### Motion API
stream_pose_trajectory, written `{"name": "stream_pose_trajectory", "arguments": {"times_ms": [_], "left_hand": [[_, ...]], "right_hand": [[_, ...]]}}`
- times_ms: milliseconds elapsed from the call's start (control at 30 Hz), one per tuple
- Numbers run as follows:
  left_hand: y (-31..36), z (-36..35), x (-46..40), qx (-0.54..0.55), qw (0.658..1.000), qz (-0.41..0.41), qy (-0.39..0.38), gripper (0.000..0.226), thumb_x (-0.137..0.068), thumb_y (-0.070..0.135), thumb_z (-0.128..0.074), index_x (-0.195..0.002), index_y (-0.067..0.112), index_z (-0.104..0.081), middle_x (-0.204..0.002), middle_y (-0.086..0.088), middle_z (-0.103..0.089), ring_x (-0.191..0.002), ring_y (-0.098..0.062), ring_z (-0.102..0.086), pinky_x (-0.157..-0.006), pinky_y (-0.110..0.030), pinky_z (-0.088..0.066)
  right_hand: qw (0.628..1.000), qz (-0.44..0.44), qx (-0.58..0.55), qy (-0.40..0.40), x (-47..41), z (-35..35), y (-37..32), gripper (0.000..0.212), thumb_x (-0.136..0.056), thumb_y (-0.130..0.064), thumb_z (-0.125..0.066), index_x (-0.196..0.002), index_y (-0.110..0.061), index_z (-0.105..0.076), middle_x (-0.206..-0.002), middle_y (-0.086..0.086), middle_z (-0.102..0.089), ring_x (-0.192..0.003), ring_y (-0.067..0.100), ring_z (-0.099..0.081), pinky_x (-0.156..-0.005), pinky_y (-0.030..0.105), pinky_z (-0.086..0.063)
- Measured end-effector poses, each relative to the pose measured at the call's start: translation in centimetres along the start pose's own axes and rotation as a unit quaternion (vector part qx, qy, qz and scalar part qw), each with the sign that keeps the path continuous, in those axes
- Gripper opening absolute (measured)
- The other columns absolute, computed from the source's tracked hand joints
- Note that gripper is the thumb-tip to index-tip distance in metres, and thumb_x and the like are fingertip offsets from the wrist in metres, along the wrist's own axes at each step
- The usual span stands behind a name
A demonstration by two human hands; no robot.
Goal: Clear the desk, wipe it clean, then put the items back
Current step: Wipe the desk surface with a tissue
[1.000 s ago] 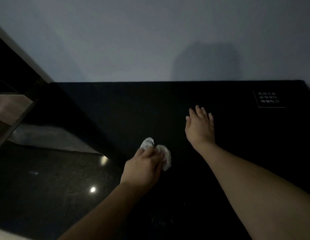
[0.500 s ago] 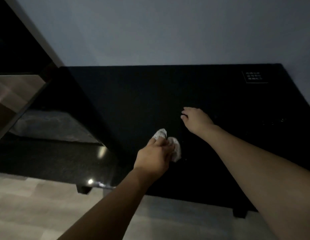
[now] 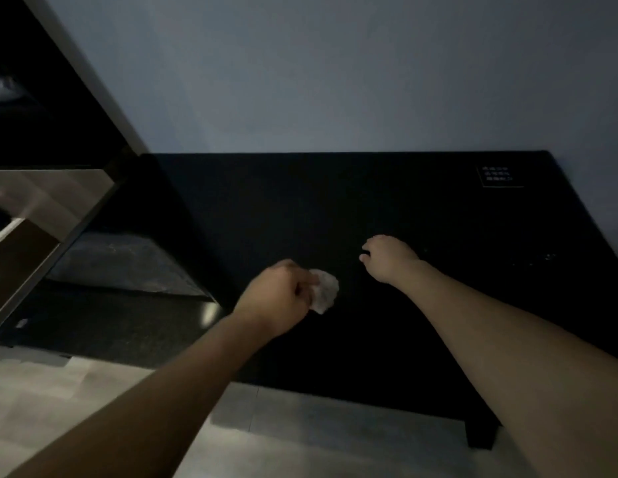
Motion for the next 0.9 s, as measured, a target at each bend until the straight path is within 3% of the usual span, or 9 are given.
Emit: {"name": "stream_pose_trajectory", "arguments": {"times_ms": [67, 200, 333, 467, 600, 767, 900], "left_hand": [[0.0, 1.0, -3.5, -0.006, 1.000, 0.024, 0.000, 0.027, -0.093, 0.025, -0.056, -0.116, 0.033, -0.066, -0.113, 0.014, -0.050, -0.096, -0.003, -0.056, -0.087, -0.023, -0.048], [-0.7, 1.2, -10.9, -0.003, 0.998, 0.068, 0.017, 0.029, -0.097, 0.027, -0.049, -0.124, 0.029, -0.061, -0.126, 0.010, -0.048, -0.100, -0.004, -0.053, -0.090, -0.025, -0.045], [0.0, 1.2, -18.5, 0.004, 0.997, 0.067, 0.048, 0.031, -0.100, 0.026, -0.045, -0.128, 0.023, -0.059, -0.133, 0.001, -0.048, -0.110, -0.014, -0.054, -0.100, -0.033, -0.044], [1.4, -0.6, -26.0, 0.028, 0.997, 0.052, 0.042, 0.030, -0.099, 0.027, -0.048, -0.128, 0.025, -0.056, -0.137, 0.000, -0.043, -0.111, -0.014, -0.053, -0.100, -0.032, -0.044], [2.5, -2.4, -32.8, 0.025, 0.997, 0.047, 0.058, 0.032, -0.099, 0.024, -0.047, -0.129, 0.023, -0.056, -0.137, -0.002, -0.042, -0.113, -0.020, -0.053, -0.099, -0.034, -0.044], [2.4, -4.2, -39.9, 0.031, 0.995, 0.075, 0.053, 0.043, -0.097, 0.022, -0.046, -0.140, 0.019, -0.045, -0.144, -0.008, -0.038, -0.128, -0.032, -0.042, -0.103, -0.049, -0.041], [3.1, -6.0, -41.1, -0.007, 0.998, 0.046, 0.031, 0.047, -0.099, 0.027, -0.044, -0.145, 0.019, -0.042, -0.157, -0.002, -0.027, -0.144, -0.029, -0.022, -0.113, -0.048, -0.032]], "right_hand": [[0.996, 0.003, -0.076, 0.049, -1.2, 2.0, 1.3, 0.025, -0.098, -0.032, -0.050, -0.117, -0.023, -0.063, -0.116, -0.001, -0.061, -0.099, 0.014, -0.060, -0.087, 0.033, -0.051], [0.978, 0.019, -0.112, 0.175, -4.7, 5.5, 5.0, 0.039, -0.101, -0.029, -0.046, -0.138, -0.018, -0.050, -0.147, 0.000, -0.045, -0.134, 0.017, -0.043, -0.110, 0.037, -0.037], [0.978, 0.020, -0.090, 0.189, -9.7, 6.8, 8.0, 0.048, -0.103, -0.034, -0.038, -0.148, -0.019, -0.035, -0.158, 0.001, -0.026, -0.147, 0.018, -0.021, -0.121, 0.039, -0.018], [0.973, 0.027, -0.080, 0.216, -12.8, 6.7, 8.8, 0.051, -0.104, -0.039, -0.024, -0.151, -0.019, -0.028, -0.160, -0.001, -0.020, -0.148, 0.015, -0.014, -0.122, 0.038, -0.009], [0.963, 0.049, -0.083, 0.252, -12.9, 6.4, 9.1, 0.051, -0.104, -0.038, -0.026, -0.150, -0.018, -0.035, -0.159, 0.000, -0.025, -0.147, 0.015, -0.018, -0.122, 0.035, -0.008], [0.967, 0.054, -0.080, 0.238, -13.5, 6.2, 8.7, 0.069, -0.094, -0.046, -0.003, -0.149, -0.021, -0.035, -0.159, -0.004, -0.024, -0.147, 0.013, -0.017, -0.121, 0.032, -0.005], [0.970, 0.027, -0.062, 0.234, -14.0, 6.0, 9.3, 0.055, -0.097, -0.040, -0.024, -0.131, -0.016, -0.060, -0.143, 0.001, -0.052, -0.134, 0.019, -0.046, -0.111, 0.035, -0.018]]}}
Point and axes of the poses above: each hand's wrist, its own x-axis away from the middle knuckle, its own z-axis out of the back of the hand, y = z × x, the point moved 10 cm from there along -x, towards the middle knuckle
